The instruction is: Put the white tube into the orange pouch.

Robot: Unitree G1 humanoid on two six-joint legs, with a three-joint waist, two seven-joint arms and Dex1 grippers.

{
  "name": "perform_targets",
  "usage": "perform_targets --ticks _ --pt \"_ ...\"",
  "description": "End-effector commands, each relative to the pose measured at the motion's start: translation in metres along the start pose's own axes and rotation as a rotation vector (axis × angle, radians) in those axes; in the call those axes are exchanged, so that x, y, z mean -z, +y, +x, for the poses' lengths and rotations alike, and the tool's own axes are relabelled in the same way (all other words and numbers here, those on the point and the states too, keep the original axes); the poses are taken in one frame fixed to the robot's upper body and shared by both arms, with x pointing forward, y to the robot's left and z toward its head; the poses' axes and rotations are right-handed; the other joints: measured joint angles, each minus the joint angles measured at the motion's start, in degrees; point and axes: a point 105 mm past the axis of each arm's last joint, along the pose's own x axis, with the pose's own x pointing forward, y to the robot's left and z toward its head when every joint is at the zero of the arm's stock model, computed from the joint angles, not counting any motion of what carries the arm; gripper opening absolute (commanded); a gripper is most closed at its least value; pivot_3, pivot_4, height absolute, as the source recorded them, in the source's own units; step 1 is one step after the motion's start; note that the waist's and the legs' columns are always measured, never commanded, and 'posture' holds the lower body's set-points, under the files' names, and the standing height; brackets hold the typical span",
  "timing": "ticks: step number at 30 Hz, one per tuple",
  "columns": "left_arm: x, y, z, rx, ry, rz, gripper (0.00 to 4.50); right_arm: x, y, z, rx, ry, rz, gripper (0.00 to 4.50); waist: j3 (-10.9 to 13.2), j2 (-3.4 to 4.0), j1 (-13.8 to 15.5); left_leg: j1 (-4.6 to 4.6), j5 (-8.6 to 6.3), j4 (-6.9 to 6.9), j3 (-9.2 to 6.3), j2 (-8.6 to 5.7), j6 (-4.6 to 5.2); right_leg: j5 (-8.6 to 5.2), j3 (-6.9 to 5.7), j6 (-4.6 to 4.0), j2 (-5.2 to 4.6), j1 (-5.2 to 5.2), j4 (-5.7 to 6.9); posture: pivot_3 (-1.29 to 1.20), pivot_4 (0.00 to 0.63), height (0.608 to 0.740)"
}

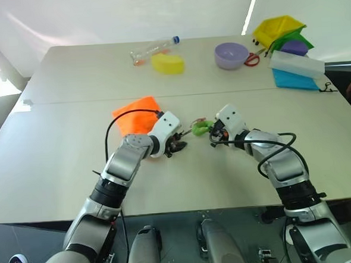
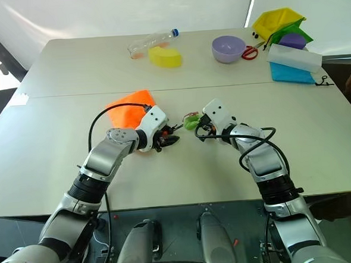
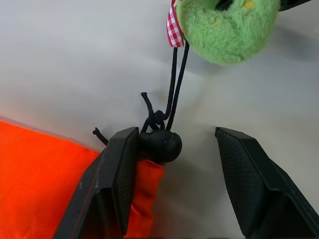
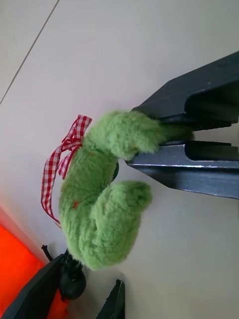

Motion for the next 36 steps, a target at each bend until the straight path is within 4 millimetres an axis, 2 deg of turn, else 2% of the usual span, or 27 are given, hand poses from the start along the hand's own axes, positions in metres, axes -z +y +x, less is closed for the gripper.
perform_targets --ticks 1,5,10,11,16,21,28,36 --pt "-0.007 -0.003 -0.002 0.014 -0.005 0.036 2.63 -0.014 -0.003 -0.005 0.012 -0.042 -0.035 0.00 0.00 0.00 -0.02 0.00 0.00 0.00 0.00 0.00 0.00 0.00 0.00 0.00 0.00 0.00 0.00 0.00 0.150 0.740" --pt "-0.010 -0.003 -0.001 0.025 0.008 0.053 2.63 -0.014 -0.003 -0.005 0.012 -0.044 -0.036 0.00 0.00 0.00 -0.02 0.00 0.00 -0.02 0.00 0.00 0.00 0.00 0.00 0.00 0.00 0.01 -0.03 0.00 0.150 0.740" --pt "-0.010 -0.004 0.000 0.034 0.018 0.058 0.22 -0.015 -0.004 -0.006 0.015 -0.046 -0.041 0.00 0.00 0.00 -0.03 -0.02 0.00 -0.04 0.01 0.00 0.00 0.00 0.00 0.00 0.00 0.01 -0.12 0.00 0.150 0.740" --pt "-0.010 -0.004 0.000 0.035 0.016 0.062 0.14 -0.016 -0.004 -0.006 0.015 -0.047 -0.043 0.00 0.00 0.00 -0.02 -0.03 0.00 -0.05 0.00 0.00 0.00 0.00 0.00 0.00 0.00 0.01 -0.13 0.00 0.150 0.740" --pt "-0.012 -0.008 -0.002 0.056 0.007 0.090 0.14 -0.017 -0.006 -0.007 0.021 -0.049 -0.037 0.00 0.00 0.00 -0.04 -0.04 0.00 -0.11 0.01 0.00 0.00 0.00 -0.01 0.01 0.00 0.02 -0.23 0.00 0.150 0.740" --pt "-0.011 0.000 -0.010 0.035 0.008 0.173 0.14 -0.016 -0.016 -0.012 0.054 -0.055 -0.014 0.00 0.00 0.00 -0.03 -0.04 0.00 -0.22 0.01 0.00 0.00 0.01 -0.01 0.00 0.00 0.02 -0.34 0.00 0.150 0.740" --pt "-0.004 0.013 -0.024 0.021 0.044 0.286 0.14 -0.012 -0.043 -0.018 0.169 -0.051 0.006 0.00 0.00 0.00 0.07 -0.04 0.00 -0.46 0.03 0.00 0.00 0.01 -0.01 0.00 -0.01 0.02 -0.52 0.00 0.150 0.740" --pt "0.003 0.008 -0.032 0.061 0.057 0.307 0.14 -0.009 -0.073 -0.026 0.300 -0.038 0.015 0.00 0.00 0.00 0.13 -0.03 0.00 -0.73 0.06 -0.02 0.00 0.00 -0.01 0.02 -0.03 -0.01 -0.67 0.00 0.150 0.740"
